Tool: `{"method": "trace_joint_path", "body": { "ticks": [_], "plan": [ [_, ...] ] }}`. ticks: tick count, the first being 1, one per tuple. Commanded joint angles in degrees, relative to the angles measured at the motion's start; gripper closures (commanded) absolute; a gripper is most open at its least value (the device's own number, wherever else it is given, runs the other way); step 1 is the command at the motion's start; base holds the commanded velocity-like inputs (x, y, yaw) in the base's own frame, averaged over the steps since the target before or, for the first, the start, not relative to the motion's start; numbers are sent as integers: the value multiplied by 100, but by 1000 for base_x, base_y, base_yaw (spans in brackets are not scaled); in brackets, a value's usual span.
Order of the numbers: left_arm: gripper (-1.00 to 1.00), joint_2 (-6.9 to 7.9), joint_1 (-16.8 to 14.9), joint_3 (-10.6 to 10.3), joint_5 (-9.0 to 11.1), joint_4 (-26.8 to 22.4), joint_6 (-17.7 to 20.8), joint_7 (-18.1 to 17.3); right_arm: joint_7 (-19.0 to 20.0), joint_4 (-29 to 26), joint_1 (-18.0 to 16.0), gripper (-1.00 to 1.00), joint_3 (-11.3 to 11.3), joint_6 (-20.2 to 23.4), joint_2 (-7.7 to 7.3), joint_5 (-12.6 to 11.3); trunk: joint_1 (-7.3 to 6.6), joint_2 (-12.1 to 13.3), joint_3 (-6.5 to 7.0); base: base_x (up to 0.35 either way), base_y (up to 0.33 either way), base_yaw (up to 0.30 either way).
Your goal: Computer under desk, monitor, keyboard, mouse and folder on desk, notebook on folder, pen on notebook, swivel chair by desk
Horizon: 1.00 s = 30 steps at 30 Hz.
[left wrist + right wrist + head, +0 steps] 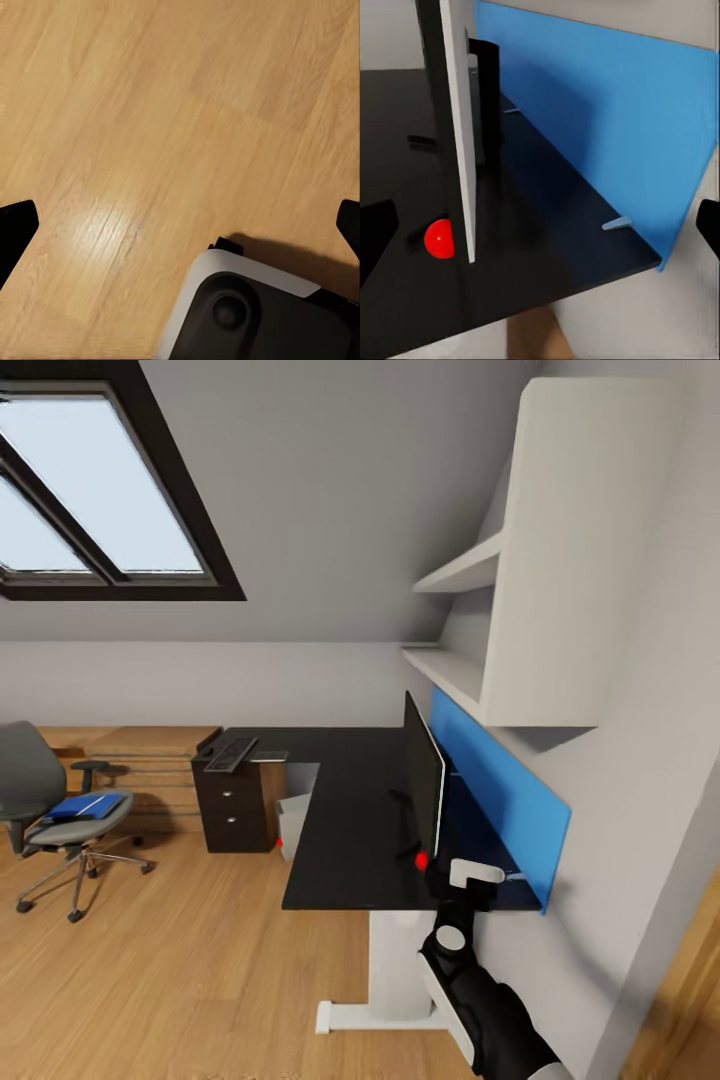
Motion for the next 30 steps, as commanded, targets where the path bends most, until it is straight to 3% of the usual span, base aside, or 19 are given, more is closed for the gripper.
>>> {"method": "trace_joint_path", "body": {
  "ticks": [1,5,6,12,21,24,27,30],
  "plan": [
    [-100,8,-1,-49,44,-17,-14,44,-43,-8,-5,-100,20,36,0,-25,-1,-9,-10,-336,92,0],
    [-100,14,-1,-49,44,-16,-15,47,-40,-9,-5,-100,71,36,18,-32,-1,-9,-10,-336,94,0],
    [-100,16,-1,-49,44,-18,-17,47,-35,-6,-4,-100,236,43,34,-50,-1,-9,-10,-336,95,0],
    [-100,24,-1,-49,44,-17,-17,51,-31,44,-4,-100,643,49,70,-69,-1,-9,-10,-275,70,0],
    [-100,25,-1,-49,44,-18,-17,52,59,584,-4,-100,701,32,114,-109,-1,-9,-10,-13,2,0],
    [-100,25,-1,-49,44,-16,-17,52,256,767,-4,-100,699,16,132,-293,-1,-9,-10,0,0,0],
    [-100,31,-1,-49,49,-17,-17,52,622,1163,-4,-100,690,3,138,-770,-1,-9,-10,0,0,0],
    [-100,42,-1,-44,51,-16,-17,52,860,1422,-4,-100,687,-31,140,-1028,-1,-9,-10,0,0,0]
  ]
}}
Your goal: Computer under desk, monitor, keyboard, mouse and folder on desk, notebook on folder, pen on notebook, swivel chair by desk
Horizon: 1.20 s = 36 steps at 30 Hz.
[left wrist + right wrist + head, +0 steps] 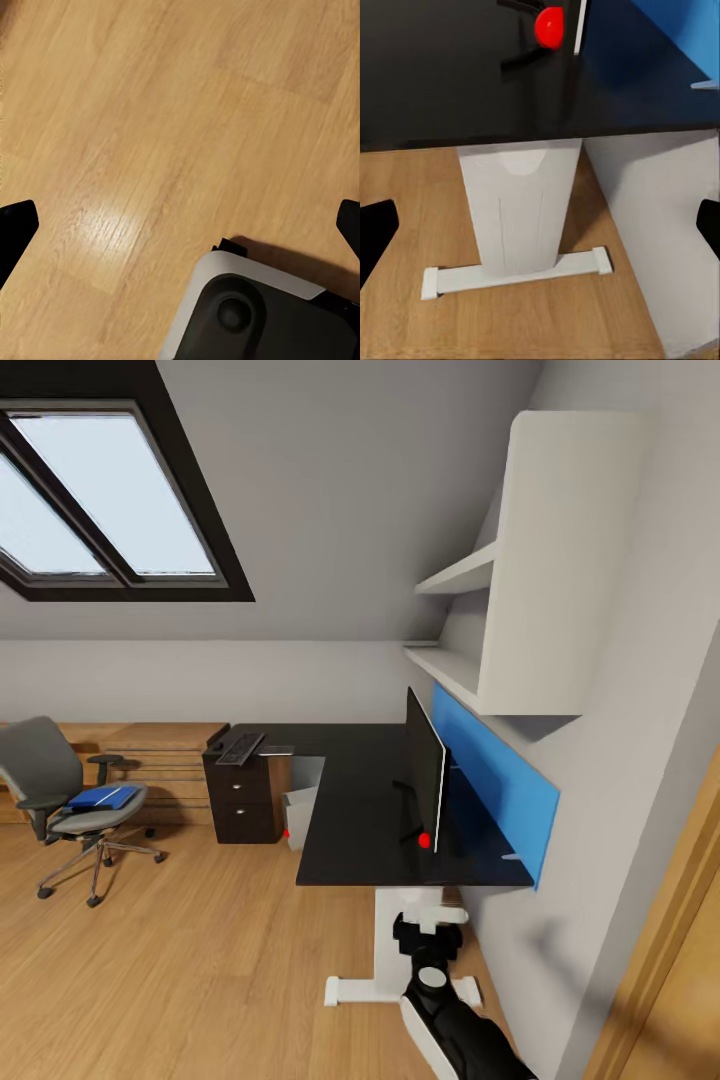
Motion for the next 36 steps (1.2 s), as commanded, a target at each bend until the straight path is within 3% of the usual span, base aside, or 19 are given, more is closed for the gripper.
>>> {"method": "trace_joint_path", "body": {
  "ticks": [1,6,7,10,11,15,17,18,19,20,21,26,31,32,33,36],
  "plan": [
    [-100,11,-1,-46,44,-15,-17,48,25,71,-7,-100,21,-5,-6,-94,2,-9,-10,0,0,0],
    [-100,9,-1,141,45,-15,-20,47,141,624,-7,-100,11,-284,-19,-218,2,-9,-10,0,0,0],
    [-100,9,-1,321,45,-15,-20,46,152,1151,-7,-100,19,-468,-14,-227,2,-9,-10,0,24,0],
    [-100,-14,-1,406,36,-32,-23,43,164,1673,-4,-100,13,-713,-16,-236,2,-9,-10,44,131,0],
    [-100,-2,-1,433,17,-298,-126,47,309,2638,1,-100,10,-1689,-16,-254,2,-9,-10,154,249,0],
    [-100,11,-1,437,-18,-760,-66,57,636,3734,6,-100,11,-2766,3,-267,2,-9,-10,171,265,0],
    [-100,30,4,438,-21,-848,158,60,735,3840,8,-100,9,-2830,1,-270,2,-9,-10,185,280,0],
    [-100,165,-61,444,-19,-996,1175,53,1012,4003,20,-100,6,-2915,-2,-275,2,-9,-10,185,293,0],
    [-100,179,-93,444,-18,-1039,1356,57,1038,4016,21,-100,6,-2921,0,-276,2,-9,-10,182,295,0],
    [-100,218,-253,464,8,-1241,2081,53,1143,4061,28,-100,-1,-2949,-5,-277,2,-9,-10,113,308,0],
    [-100,215,-257,462,8,-1186,2007,51,1146,4062,28,-100,-1,-2950,-6,-275,2,-9,-10,96,302,0],
    [-100,155,-271,388,-39,-86,377,24,1158,4066,33,-100,-3,-2961,-11,-270,2,-9,-10,53,260,0],
    [-100,73,-273,372,-68,152,-37,13,1159,4066,36,-100,-1,-2962,-6,-269,2,-9,-10,99,259,0],
    [-100,48,-273,369,-75,164,-60,12,1159,4067,38,-100,0,-2962,-5,-269,2,-9,-10,124,286,0],
    [-100,-79,-273,361,-174,206,-130,10,1159,4067,44,-100,4,-2963,-3,-268,2,-9,-10,138,305,0],
    [-100,-97,-273,360,-233,217,-143,10,1160,4067,45,-100,0,-2963,-3,-268,2,-9,-10,140,308,0]
  ]
}}
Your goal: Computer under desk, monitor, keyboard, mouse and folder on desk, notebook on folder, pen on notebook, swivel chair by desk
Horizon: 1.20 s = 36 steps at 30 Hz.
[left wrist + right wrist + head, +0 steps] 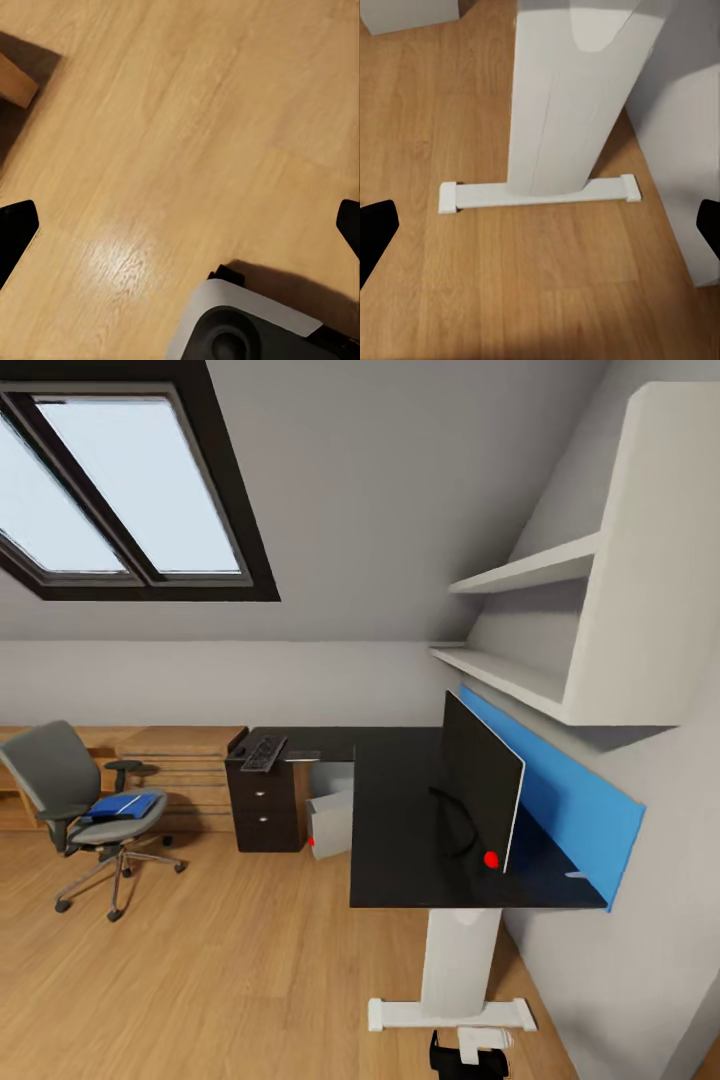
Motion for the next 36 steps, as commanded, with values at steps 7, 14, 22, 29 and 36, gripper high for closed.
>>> {"method": "trace_joint_path", "body": {
  "ticks": [7,14,22,29,36],
  "plan": [
    [-100,-47,0,-55,10,3,28,23,-23,7,-6,-100,50,-19,3,-44,4,-9,-10,141,310,0],
    [-100,-101,0,-58,-338,23,168,-115,-17,10,-6,-100,51,-19,3,-44,4,-9,-10,143,311,0],
    [-100,-121,0,-58,-422,26,426,-133,165,15,-6,-100,47,-16,3,-38,4,-9,-10,151,311,0],
    [-100,-124,0,-58,-429,26,455,-135,509,149,-6,-100,54,-19,3,-27,4,-9,-10,180,308,0],
    [-100,-165,0,-58,-421,26,457,-135,560,180,-6,-100,55,-19,3,-27,4,-9,-10,234,272,0]
  ]
}}
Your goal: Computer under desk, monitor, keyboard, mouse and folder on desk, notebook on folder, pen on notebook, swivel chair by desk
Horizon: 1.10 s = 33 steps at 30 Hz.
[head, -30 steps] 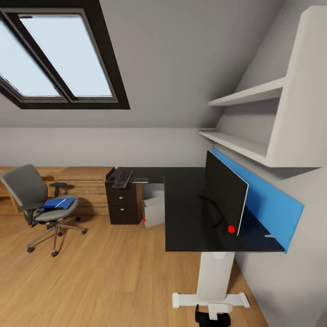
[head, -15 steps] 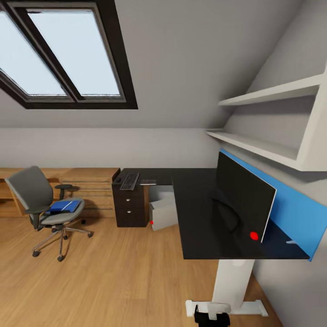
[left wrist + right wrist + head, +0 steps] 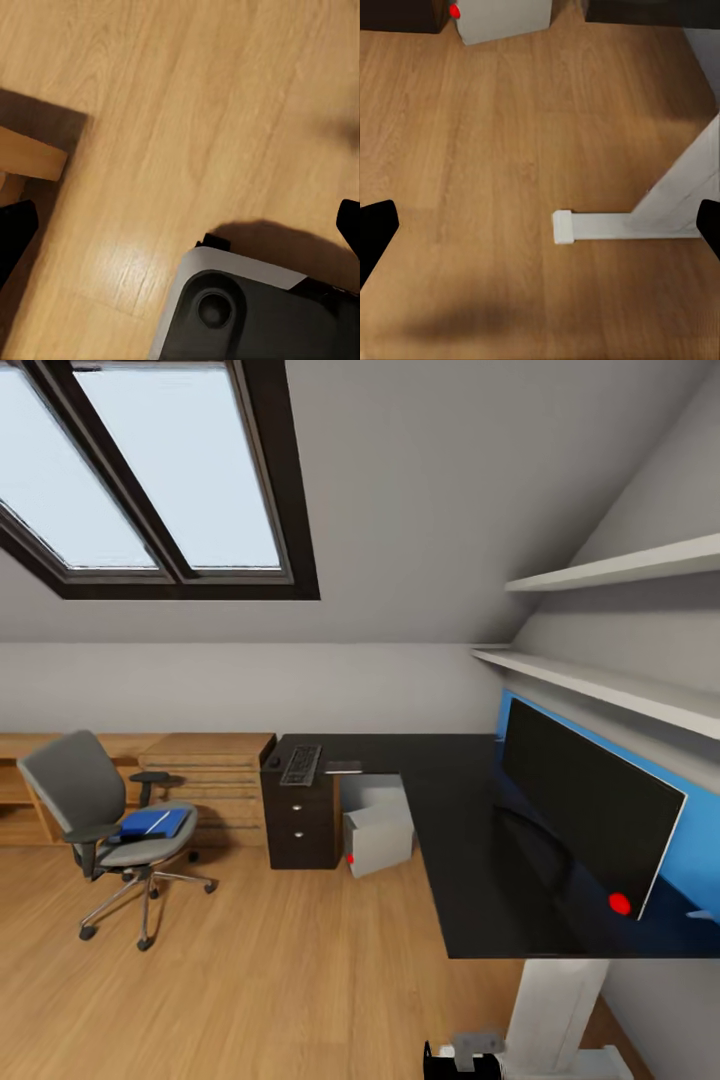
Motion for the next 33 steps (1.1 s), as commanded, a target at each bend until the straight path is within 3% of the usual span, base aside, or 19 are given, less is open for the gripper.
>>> {"method": "trace_joint_path", "body": {
  "ticks": [1,33],
  "plan": [
    [-100,5,0,-48,45,-14,-13,39,-22,9,-6,-100,50,-16,3,-38,5,-8,-9,248,260,0],
    [-100,-32,0,-48,45,-5,-20,39,108,37,-6,-100,50,-17,1,-21,5,-8,-9,273,225,0]
  ]
}}
